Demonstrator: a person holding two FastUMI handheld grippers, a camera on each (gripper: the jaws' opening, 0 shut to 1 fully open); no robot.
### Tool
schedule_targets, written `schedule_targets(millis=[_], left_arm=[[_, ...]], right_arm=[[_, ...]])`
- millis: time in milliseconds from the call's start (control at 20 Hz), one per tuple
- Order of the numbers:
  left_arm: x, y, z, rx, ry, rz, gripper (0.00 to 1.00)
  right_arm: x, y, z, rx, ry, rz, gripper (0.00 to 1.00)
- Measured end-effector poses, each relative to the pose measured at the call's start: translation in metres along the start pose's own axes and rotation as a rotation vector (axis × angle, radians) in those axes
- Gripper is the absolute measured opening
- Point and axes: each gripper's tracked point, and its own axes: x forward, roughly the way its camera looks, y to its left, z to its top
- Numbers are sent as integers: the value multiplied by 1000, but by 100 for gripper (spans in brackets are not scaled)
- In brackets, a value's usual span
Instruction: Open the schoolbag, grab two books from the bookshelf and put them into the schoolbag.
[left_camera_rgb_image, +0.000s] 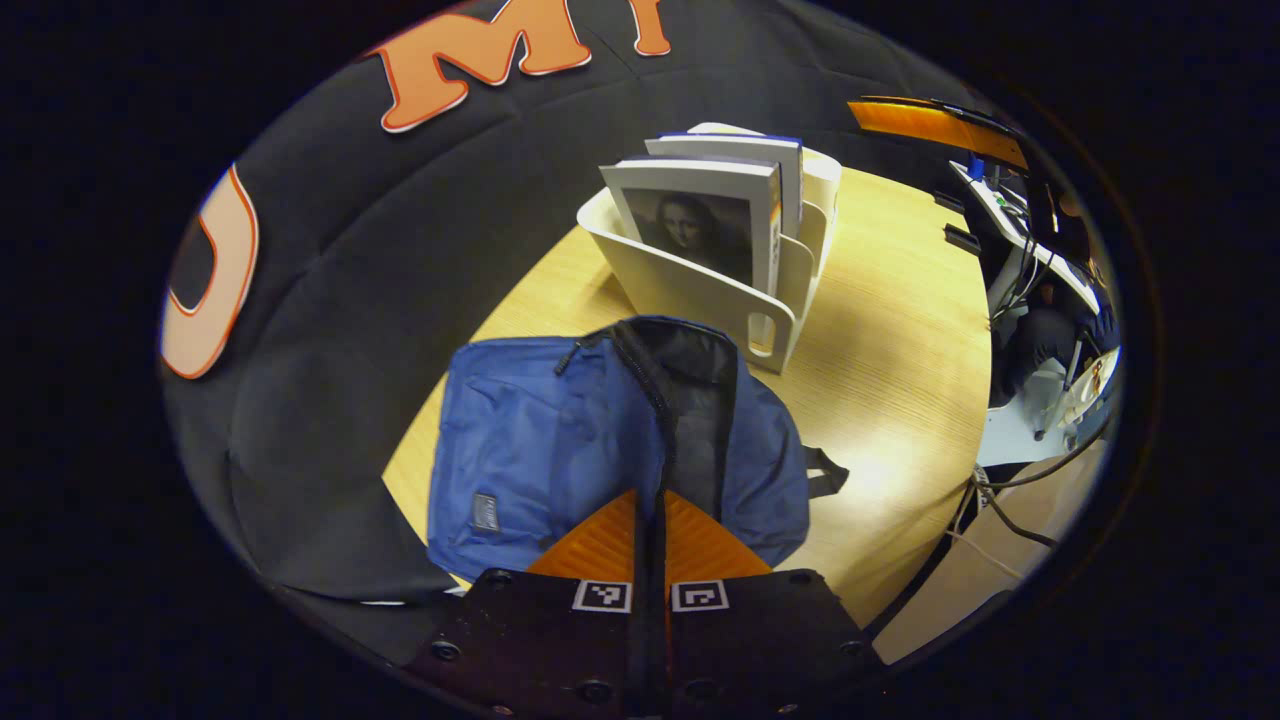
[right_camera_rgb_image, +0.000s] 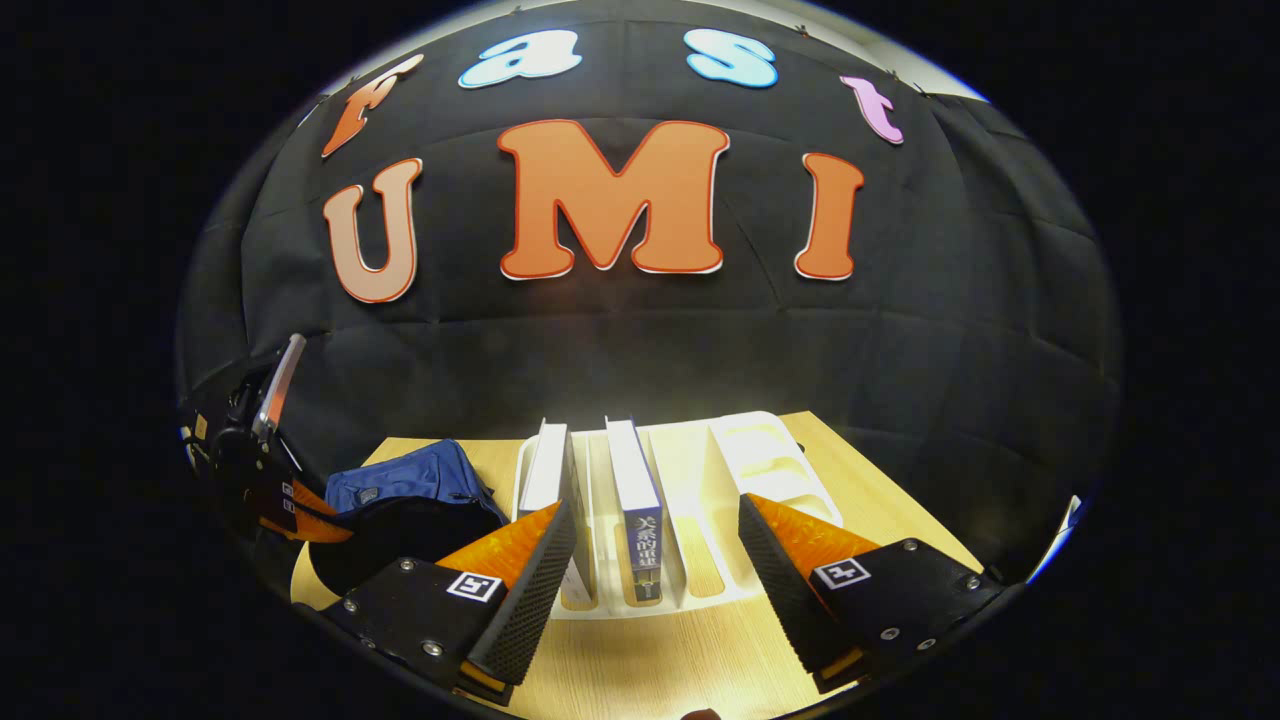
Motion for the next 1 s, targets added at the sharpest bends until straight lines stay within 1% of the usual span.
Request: schedule_targets(millis=[200,400,500,600,750,850,950,1000], left_arm=[[-10,28,12,-24,-43,60,1],[-13,40,9,-68,-57,77,0],[-14,45,9,-80,-65,85,0],[-16,52,9,-94,-79,100,0],[-21,63,14,-102,-114,132,1],[-25,69,16,-102,-128,144,1],[-25,73,16,-115,-136,144,1],[-24,73,15,-121,-141,141,1]], right_arm=[[5,12,18,-48,3,30,97],[17,25,43,-51,31,74,97],[27,41,50,-26,93,122,97],[40,58,52,-36,177,167,97],[64,78,35,-82,329,208,97],[76,101,32,-36,426,266,97],[93,113,26,0,504,276,98],[103,112,22,-4,539,259,97]])
